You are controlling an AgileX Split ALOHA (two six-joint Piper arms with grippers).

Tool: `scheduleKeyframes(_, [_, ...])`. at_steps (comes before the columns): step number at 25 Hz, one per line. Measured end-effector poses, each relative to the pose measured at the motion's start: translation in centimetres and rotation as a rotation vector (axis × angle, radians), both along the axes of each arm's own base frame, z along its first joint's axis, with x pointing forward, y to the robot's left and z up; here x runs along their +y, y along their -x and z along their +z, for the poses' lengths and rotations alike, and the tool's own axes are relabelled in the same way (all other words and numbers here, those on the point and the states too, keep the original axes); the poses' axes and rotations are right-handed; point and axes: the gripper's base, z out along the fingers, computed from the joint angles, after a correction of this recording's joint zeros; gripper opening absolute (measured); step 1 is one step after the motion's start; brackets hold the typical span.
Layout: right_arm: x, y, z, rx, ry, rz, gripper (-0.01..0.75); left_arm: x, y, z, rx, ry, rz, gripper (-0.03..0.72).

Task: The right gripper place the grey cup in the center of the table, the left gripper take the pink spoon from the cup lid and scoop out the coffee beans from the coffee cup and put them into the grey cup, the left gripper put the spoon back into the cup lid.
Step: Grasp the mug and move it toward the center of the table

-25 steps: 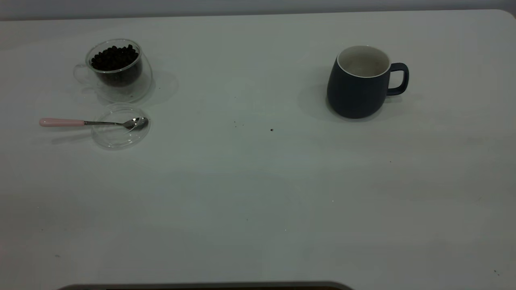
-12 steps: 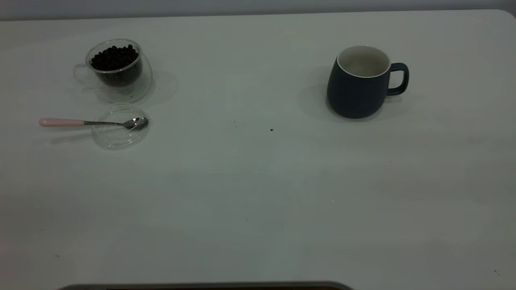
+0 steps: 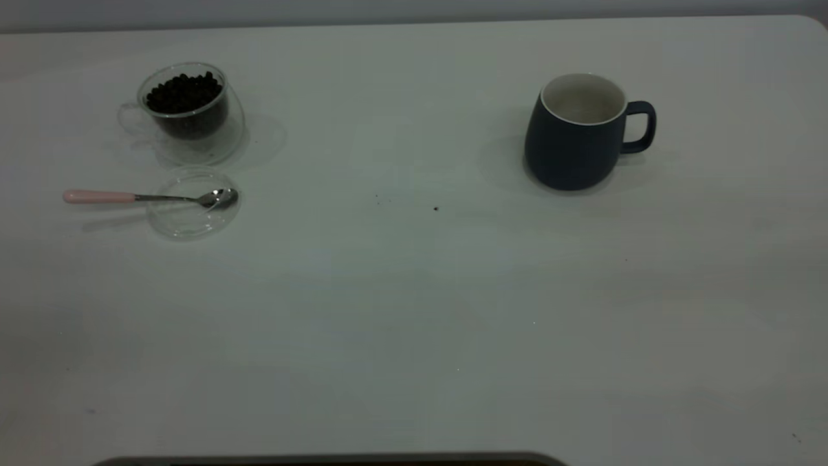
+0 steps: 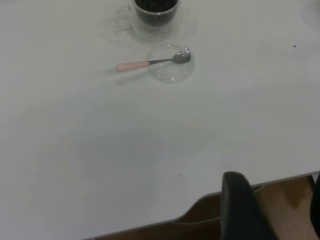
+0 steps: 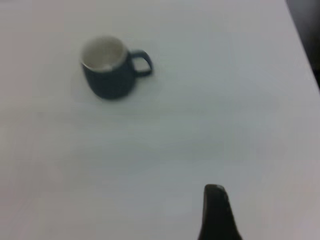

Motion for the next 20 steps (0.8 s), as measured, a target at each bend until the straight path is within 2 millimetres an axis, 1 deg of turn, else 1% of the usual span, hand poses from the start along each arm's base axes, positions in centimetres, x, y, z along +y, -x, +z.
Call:
scheduleKeyframes(3, [0.0,-3.6,1.6,0.017,0.041,0.045,0.589,0.0,0.0,0.0,0.0,0.0,0.0,0.401])
scheduleKeyframes(4, [0.0,-5.1,2.0,0.033,0.067,0.065,0.602,0.0,0.0,0.0,0.0,0.0,0.0,0.401])
scheduleKeyframes(7, [-0.2,-9.8,2.8,0.073,0.154,0.132,0.622,0.0,0.0,0.0,0.0,0.0,0.0,0.401])
scheduleKeyframes(10, [-0.3,-15.2,2.9,0.122,0.206,0.192,0.624,0.0,0.0,0.0,0.0,0.0,0.0,0.401])
scheduleKeyframes(11, [-0.3,-17.2,2.6,0.147,0.216,0.212,0.621,0.0,0.0,0.0,0.0,0.0,0.0,0.401])
scheduleKeyframes(13, [-0.4,-20.9,1.3,0.219,0.226,0.253,0.61,0.0,0.0,0.0,0.0,0.001,0.001,0.401])
scheduleKeyframes(14, [-0.4,-22.4,0.9,0.242,0.241,0.28,0.605,0.0,0.0,0.0,0.0,0.001,0.001,0.401])
scheduleKeyframes(16, [-0.4,-25.6,-1.1,0.317,0.263,0.341,0.595,0.0,0.0,0.0,0.0,0.001,0.001,0.401])
scheduleKeyframes(17, [-0.3,-26.9,-1.8,0.337,0.277,0.375,0.591,0.0,0.0,0.0,0.0,0.001,0.001,0.401])
scheduleKeyframes(20, [-0.1,-30.4,-5.4,0.418,0.288,0.483,0.587,0.0,0.0,0.0,0.0,0.001,0.001,0.401])
